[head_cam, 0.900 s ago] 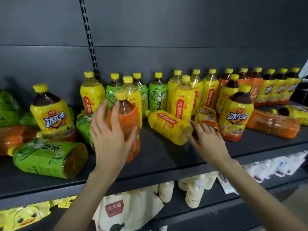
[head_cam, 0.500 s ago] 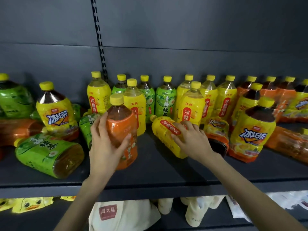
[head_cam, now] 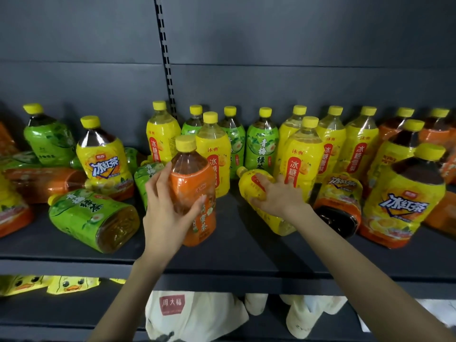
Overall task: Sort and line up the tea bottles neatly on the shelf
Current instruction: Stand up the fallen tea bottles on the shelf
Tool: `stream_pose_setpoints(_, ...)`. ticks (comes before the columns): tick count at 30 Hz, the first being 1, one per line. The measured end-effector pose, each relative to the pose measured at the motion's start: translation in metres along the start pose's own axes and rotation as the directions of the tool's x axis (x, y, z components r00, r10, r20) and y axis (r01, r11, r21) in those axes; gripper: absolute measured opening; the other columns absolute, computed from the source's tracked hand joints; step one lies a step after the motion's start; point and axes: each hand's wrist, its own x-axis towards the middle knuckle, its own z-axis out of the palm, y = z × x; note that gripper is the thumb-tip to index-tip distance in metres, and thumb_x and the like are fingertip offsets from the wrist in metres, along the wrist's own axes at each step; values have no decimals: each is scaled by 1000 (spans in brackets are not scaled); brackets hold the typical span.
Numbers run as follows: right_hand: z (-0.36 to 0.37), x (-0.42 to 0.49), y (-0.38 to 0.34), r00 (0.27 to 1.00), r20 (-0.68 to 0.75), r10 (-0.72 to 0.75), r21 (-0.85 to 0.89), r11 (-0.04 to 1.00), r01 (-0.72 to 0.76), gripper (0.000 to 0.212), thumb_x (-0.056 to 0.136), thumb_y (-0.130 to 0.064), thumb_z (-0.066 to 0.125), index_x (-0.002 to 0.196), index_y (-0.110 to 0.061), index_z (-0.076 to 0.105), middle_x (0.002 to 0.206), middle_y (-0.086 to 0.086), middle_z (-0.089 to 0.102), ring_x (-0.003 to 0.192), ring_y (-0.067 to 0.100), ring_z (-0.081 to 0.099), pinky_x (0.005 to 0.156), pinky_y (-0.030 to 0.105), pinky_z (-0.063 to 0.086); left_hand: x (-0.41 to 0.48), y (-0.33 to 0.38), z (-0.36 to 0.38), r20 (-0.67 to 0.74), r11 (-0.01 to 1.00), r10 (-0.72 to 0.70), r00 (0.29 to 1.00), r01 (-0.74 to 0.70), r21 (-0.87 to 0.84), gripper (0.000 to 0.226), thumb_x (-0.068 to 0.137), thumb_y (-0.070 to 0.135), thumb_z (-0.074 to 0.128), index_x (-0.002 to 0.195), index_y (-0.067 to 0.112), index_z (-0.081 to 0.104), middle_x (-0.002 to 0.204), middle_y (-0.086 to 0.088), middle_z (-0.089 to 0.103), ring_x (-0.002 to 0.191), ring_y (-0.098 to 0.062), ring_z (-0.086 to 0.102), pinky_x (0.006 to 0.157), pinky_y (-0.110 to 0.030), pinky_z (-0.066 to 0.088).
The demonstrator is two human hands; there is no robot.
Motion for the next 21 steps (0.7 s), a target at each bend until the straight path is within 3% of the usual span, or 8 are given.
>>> stream_pose_setpoints(5, 3, 0, -4, 999, 6, 33, -6, 999, -33, 79, 89, -67, 37, 150, -37, -3, 154, 19, 17, 137, 44, 24, 107, 56, 27, 2, -2, 0, 9, 1000, 6, 1000, -5, -13, 85, 74, 55, 66, 142, 39, 16, 139, 4, 26, 126, -19, 40, 84, -37, 49)
stream_pose_setpoints(10, 7, -3, -2, 998, -33, 51, 150, 988, -46, 80, 85, -65, 49, 149, -39, 8, 150, 19, 25, 135, 43, 27, 105, 56, 30, 1, -4, -1, 5, 1000, 17, 1000, -17, -15, 84, 75, 55, 66, 141, 39, 17, 138, 2, 27, 126, -19, 41, 85, -38, 50)
stream_pose_setpoints(21, 11, -20, 2, 968, -248, 45, 290, 957, 29, 75, 82, -56, 60, 145, -36, 25, 139, 10, 43, 127, 37, 39, 100, 50, 39, 0, -6, -2, 23, 1000, 5, 1000, -4, -25, 87, 74, 57, 65, 144, 35, 18, 139, 5, 27, 127, -20, 42, 84, -37, 49)
